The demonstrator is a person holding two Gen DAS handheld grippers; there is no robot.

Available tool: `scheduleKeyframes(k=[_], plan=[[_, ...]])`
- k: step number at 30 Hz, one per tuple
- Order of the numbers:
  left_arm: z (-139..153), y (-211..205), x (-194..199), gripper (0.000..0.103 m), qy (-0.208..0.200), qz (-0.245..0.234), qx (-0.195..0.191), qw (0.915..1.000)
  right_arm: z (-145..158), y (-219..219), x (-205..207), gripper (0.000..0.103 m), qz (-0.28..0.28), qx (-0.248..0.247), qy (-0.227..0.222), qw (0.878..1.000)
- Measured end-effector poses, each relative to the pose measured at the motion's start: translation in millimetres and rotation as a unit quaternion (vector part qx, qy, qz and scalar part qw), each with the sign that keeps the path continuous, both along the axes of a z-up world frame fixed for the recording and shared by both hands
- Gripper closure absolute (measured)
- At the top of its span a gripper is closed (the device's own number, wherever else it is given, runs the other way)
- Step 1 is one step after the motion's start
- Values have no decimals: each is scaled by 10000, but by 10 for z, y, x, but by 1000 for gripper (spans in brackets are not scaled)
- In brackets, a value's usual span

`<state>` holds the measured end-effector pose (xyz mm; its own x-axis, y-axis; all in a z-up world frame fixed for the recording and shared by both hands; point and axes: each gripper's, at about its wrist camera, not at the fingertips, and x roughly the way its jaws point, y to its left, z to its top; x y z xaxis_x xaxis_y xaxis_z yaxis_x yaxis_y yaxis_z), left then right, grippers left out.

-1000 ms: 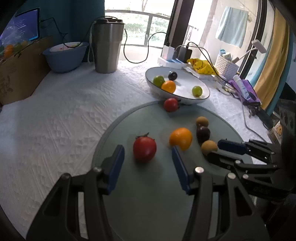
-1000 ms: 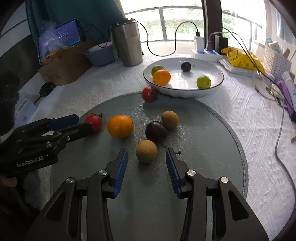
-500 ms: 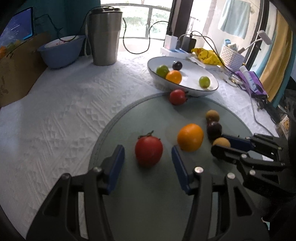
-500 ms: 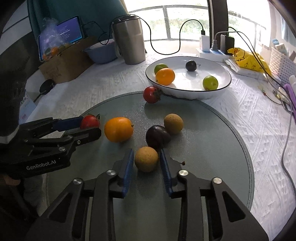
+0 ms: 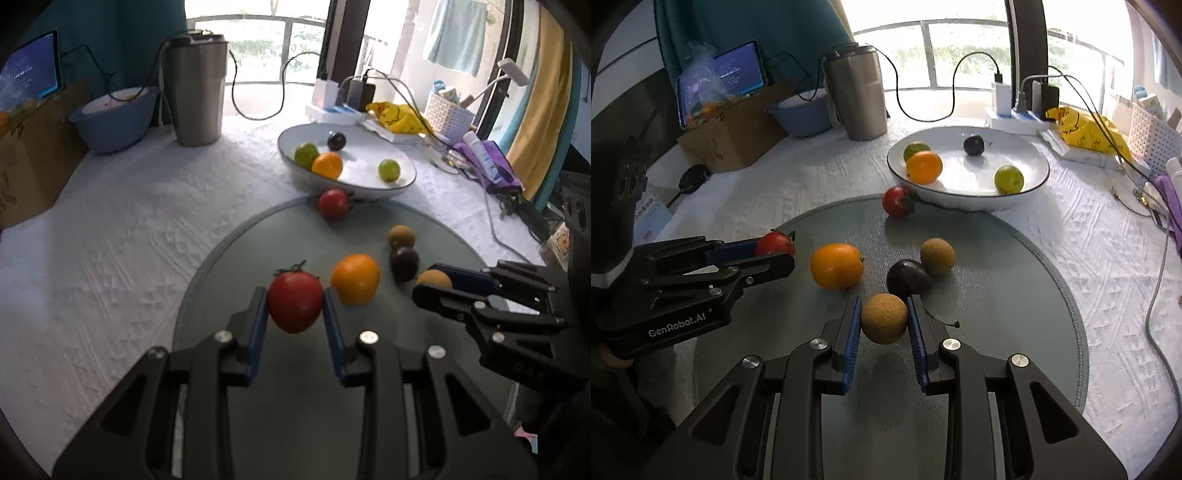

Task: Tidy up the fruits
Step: 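Grasp a brown round fruit with the right gripper while the left grasps a red tomato, then carry the brown fruit and the tomato toward the white bowl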

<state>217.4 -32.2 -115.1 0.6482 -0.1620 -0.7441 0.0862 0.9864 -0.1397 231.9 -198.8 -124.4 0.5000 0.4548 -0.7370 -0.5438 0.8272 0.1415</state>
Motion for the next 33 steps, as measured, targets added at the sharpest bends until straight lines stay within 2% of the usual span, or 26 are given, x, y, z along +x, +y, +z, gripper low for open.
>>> scheduleKeyframes(k=[15,24,33], plan=[[290,-127,63,72,-261,-77,-57,9996,299,-146,42,76,-71,41,-296,9995],[464,-242,287,72,-366,-119,-41,9993,452,-267,257,76,-193,112,-407,9989],[482,-396,555,72,-330,-251,-21,9991,540,-434,574,76,-271,144,-470,9984]])
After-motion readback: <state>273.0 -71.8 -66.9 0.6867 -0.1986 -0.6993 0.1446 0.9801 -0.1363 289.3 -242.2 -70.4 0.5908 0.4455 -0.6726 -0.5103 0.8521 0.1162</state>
